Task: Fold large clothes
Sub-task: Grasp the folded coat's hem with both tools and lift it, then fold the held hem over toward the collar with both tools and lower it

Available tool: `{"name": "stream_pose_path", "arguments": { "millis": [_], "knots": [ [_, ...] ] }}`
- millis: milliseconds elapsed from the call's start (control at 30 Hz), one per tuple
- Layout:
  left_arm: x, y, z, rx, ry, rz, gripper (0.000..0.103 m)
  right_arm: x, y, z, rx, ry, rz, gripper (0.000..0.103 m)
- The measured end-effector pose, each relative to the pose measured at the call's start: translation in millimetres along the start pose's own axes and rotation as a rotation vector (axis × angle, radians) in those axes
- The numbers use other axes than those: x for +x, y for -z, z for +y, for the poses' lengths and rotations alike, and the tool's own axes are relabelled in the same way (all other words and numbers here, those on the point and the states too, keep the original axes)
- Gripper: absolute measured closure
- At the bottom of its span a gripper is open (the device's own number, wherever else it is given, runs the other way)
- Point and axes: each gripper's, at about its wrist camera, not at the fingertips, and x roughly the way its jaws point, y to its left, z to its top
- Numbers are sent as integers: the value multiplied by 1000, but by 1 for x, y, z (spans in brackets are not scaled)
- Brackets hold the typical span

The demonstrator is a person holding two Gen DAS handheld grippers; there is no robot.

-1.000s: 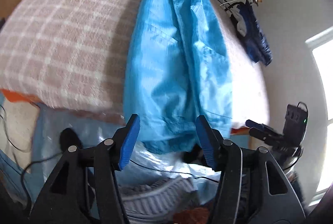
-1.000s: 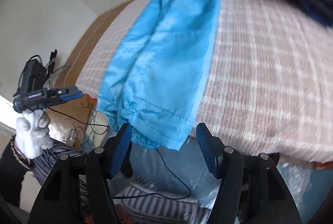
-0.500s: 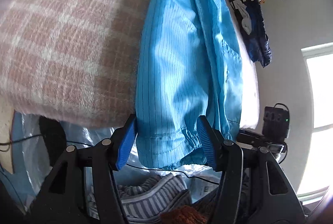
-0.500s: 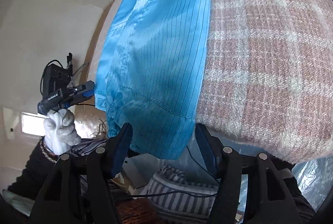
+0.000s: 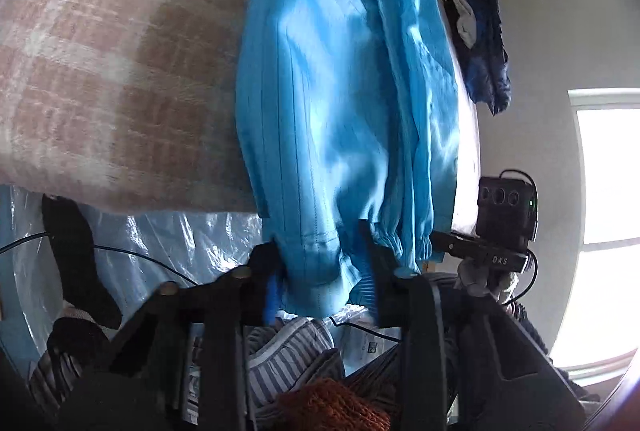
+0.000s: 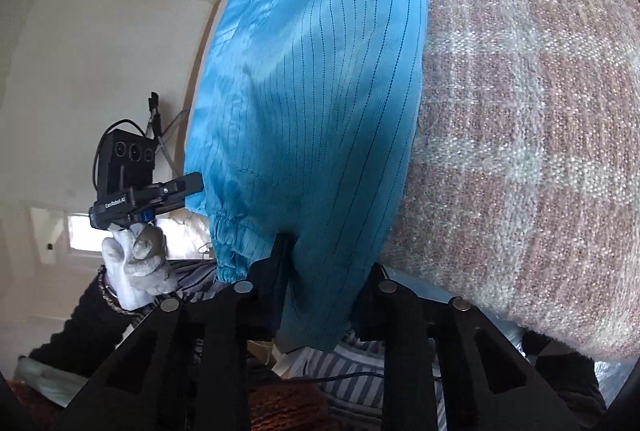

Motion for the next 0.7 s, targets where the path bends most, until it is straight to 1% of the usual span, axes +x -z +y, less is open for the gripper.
{"name": "stream_pose_path", "arguments": {
  "millis": [33, 133, 200, 333, 433, 600, 700],
  "knots": [
    [2, 1, -4, 10, 3, 7, 92, 1, 0, 2, -1, -14, 0, 91],
    [-1, 1, -14, 39, 17, -8, 98, 2, 1, 15, -25, -29, -13, 96],
    [-7, 0, -19, 43, 38, -27, 99, 1, 2, 21, -39, -36, -27, 98],
    [-21, -3, -26, 21, 124, -75, 100, -9, 4, 25, -29, -81, -70, 99],
    [-28, -7, -31, 7, 161, -104, 100, -15, 2, 30, -17, -117, -110, 100],
    [-37, -24, -52, 13, 191, -144, 100, -31, -12, 42, -18, -152, -180, 100],
    [-45, -41, -70, 31, 195, -181, 100, -37, -25, 58, -47, -130, -213, 100]
  ]
}}
